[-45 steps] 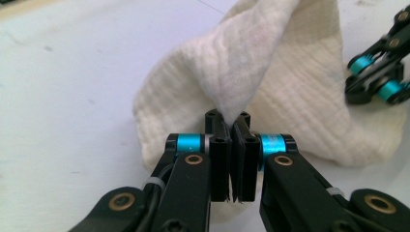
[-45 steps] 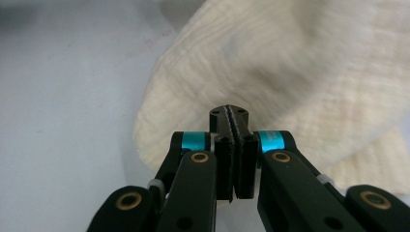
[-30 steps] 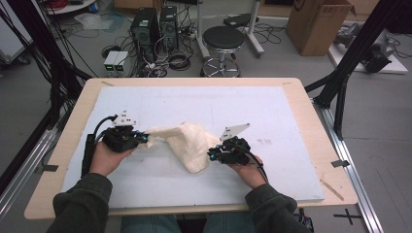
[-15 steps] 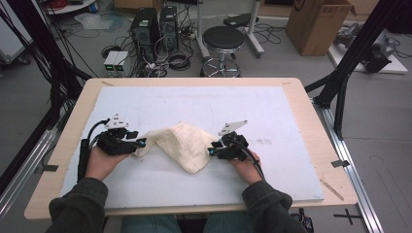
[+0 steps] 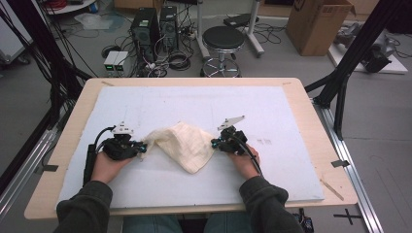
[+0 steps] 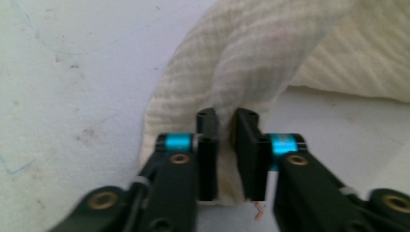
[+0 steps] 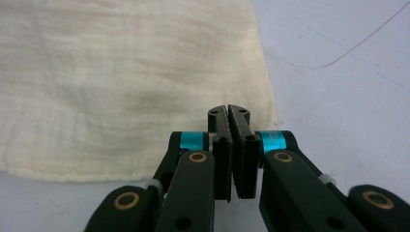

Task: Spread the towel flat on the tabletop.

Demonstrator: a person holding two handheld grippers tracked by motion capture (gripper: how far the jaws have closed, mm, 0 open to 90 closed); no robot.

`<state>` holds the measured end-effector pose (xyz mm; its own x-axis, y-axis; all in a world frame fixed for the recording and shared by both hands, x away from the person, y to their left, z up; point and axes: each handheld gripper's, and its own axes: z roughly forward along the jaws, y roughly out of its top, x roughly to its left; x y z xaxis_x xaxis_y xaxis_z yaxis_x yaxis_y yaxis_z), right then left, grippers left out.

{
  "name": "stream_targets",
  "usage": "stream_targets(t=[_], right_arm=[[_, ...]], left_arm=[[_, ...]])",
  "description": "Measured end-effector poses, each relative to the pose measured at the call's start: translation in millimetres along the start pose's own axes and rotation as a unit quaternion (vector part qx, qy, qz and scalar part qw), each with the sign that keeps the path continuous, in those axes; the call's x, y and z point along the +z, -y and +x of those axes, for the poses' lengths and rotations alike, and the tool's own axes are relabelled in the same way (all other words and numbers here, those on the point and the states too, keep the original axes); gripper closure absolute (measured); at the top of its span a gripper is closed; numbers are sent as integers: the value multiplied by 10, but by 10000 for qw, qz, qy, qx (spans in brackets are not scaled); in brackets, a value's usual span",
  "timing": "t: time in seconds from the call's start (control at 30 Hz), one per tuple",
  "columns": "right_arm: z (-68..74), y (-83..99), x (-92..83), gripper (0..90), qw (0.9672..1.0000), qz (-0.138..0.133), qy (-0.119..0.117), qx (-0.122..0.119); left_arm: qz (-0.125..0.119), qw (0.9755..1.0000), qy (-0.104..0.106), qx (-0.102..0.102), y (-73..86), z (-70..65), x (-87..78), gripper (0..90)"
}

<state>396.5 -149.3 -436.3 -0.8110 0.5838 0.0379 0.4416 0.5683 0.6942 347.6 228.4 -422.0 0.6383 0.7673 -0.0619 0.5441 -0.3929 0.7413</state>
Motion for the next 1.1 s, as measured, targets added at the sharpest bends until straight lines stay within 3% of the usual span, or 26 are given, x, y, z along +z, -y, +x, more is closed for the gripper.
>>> stream_targets(t=[0.07, 0.2, 0.3, 0.4, 0.47, 0.53, 0.6, 0.67, 0.83, 0.93, 1.0, 1.1], right_arm=[[-13, -62, -31, 892, 9997, 39, 200, -114], [-187, -191, -95, 893, 9985, 28, 538, -69], [-394, -236, -174, 892, 9965, -39, 827, 123], [-615, -246, -269, 886, 9927, -89, 1130, 404], [-729, -232, -319, 875, 9905, -181, 1224, 594], [-783, -196, -355, 757, 9901, -326, 1134, 758], [-751, -186, -367, 724, 9918, -391, 911, 801], [-662, -220, -380, 690, 9939, -405, 820, 614], [-301, -369, -361, 642, 9976, -635, 267, 4], [-150, -417, -285, 604, 9978, -578, -61, -316], [-91, -426, -221, 573, 9968, -529, -441, -403], [-7, -424, -133, 535, 9948, -344, -822, -498]], left_arm=[[-41, 10000, -61, 5, -36, 20, 14, 865], [-162, 9994, -262, -182, -158, 115, 49, 867], [-335, 9975, -443, -428, -249, 197, 75, 837], [-373, 9958, -602, -588, -334, 243, 125, 733], [-532, 9944, -579, -706, -345, 240, 127, 693], [-525, 9948, -518, -695, -344, 225, 128, 641], [-411, 9967, -467, -516, -338, 190, 135, 623], [-354, 9974, -445, -452, -336, 169, 130, 616], [-414, 9977, -326, -423, -319, 104, 130, 616], [-449, 9981, -220, -370, -306, 41, 147, 616], [-428, 9986, -155, -266, -305, -11, 159, 611], [-445, 9989, -61, -127, -317, -78, 177, 601]])
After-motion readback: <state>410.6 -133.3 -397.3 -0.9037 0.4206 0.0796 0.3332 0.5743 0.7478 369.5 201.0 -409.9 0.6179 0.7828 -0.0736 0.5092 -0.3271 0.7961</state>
